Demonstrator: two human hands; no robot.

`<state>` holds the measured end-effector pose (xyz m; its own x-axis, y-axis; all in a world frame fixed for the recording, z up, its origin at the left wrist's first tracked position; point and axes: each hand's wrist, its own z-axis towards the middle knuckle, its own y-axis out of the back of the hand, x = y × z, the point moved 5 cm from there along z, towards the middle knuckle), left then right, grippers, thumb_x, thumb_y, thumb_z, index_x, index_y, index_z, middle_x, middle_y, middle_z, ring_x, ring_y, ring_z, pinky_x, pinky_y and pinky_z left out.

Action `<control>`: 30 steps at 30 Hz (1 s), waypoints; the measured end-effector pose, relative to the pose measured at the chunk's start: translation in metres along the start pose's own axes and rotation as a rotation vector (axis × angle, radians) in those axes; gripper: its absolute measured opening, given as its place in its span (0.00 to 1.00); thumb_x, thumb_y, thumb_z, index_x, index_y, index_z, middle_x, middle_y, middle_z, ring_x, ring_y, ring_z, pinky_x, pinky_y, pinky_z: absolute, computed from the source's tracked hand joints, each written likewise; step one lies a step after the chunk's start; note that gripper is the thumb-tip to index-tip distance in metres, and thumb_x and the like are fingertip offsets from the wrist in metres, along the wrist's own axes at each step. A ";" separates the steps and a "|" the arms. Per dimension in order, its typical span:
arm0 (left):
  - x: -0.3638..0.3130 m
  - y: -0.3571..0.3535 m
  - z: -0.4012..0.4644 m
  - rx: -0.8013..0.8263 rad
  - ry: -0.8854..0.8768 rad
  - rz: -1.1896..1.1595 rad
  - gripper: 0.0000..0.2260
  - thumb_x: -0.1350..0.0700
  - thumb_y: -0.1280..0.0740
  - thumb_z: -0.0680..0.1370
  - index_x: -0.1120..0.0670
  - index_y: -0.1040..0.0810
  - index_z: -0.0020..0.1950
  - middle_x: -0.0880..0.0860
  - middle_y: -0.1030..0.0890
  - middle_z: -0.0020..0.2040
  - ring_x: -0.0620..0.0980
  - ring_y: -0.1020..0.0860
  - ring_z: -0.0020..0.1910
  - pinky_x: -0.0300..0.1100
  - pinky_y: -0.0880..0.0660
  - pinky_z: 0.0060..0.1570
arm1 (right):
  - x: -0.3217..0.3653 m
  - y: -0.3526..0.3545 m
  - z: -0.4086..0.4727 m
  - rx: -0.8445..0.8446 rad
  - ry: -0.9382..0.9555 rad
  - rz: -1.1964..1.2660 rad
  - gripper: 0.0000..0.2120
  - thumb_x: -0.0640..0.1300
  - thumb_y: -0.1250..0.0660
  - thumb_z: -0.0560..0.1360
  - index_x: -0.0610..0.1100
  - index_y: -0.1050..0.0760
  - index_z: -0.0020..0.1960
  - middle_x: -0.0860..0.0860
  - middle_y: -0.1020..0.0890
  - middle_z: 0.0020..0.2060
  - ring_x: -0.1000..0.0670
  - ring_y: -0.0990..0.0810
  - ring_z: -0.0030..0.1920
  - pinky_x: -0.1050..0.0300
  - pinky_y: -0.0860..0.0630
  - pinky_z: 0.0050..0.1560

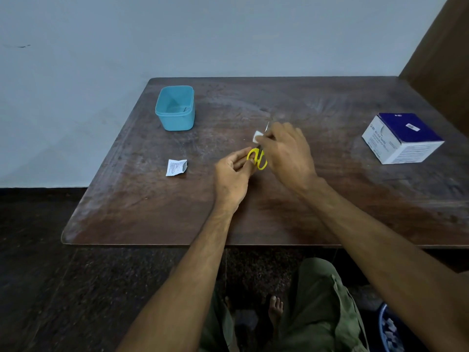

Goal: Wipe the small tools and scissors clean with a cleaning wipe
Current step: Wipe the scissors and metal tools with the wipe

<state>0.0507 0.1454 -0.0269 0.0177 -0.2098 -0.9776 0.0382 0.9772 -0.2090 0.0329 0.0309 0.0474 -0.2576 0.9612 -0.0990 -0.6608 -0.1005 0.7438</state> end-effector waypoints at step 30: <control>0.000 0.000 -0.001 -0.045 -0.063 0.068 0.08 0.64 0.33 0.78 0.56 0.19 0.55 0.52 0.15 0.45 0.47 0.16 0.46 0.45 0.20 0.51 | -0.006 -0.010 0.001 0.044 0.107 -0.231 0.10 0.39 0.39 0.68 0.43 0.20 0.45 0.46 0.23 0.40 0.43 0.26 0.42 0.52 0.36 0.39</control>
<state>0.0496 0.1452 -0.0265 0.0811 -0.1429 -0.9864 -0.0106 0.9895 -0.1442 0.0422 0.0265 0.0409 -0.1782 0.9245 -0.3371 -0.6803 0.1318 0.7210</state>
